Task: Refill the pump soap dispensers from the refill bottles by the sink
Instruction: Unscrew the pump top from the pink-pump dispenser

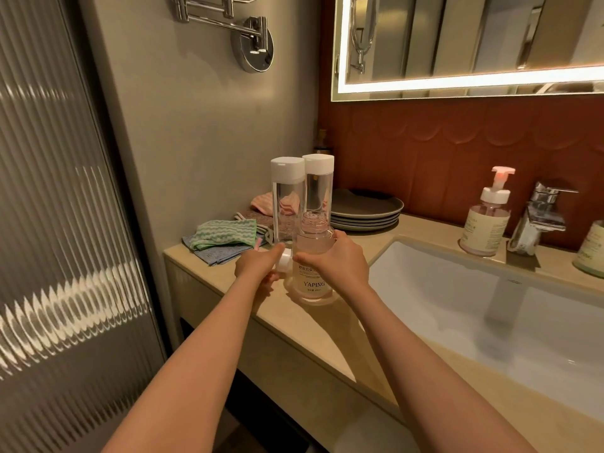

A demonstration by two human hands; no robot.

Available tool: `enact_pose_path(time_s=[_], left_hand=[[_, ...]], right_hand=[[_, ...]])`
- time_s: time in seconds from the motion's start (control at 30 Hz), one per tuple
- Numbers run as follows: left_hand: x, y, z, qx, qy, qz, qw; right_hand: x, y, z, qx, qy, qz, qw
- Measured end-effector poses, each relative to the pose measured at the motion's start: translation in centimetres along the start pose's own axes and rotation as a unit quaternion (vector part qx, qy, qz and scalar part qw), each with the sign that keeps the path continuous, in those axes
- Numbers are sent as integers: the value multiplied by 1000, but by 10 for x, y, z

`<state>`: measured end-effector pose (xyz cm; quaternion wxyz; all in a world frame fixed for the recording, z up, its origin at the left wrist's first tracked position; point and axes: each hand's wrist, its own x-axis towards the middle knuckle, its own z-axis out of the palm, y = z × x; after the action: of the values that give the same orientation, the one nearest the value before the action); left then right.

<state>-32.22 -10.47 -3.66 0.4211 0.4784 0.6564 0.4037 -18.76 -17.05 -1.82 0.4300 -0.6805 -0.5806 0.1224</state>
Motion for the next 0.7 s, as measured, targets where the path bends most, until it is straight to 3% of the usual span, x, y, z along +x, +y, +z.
enact_pose_path(time_s=[0.2,0.3,0.43,0.5,0.7], left_hand=[[2,2,-10,58,-13,-8,998],[2,7,-16,157,-4,12,987],[14,22,-26,291,90,97,948],[19,36,-30,274,121,149,942],[22,80,-9,159,55,211,963]], right_hand=[[1,-1,1,0,-1,1,1000],[1,-2,0,0,-5,2,1000],[1,-1,0,4,-11,2,1000],[1,-1,-1,11,-14,0,1000],[3,-1,-1,28,-24,-3,999]])
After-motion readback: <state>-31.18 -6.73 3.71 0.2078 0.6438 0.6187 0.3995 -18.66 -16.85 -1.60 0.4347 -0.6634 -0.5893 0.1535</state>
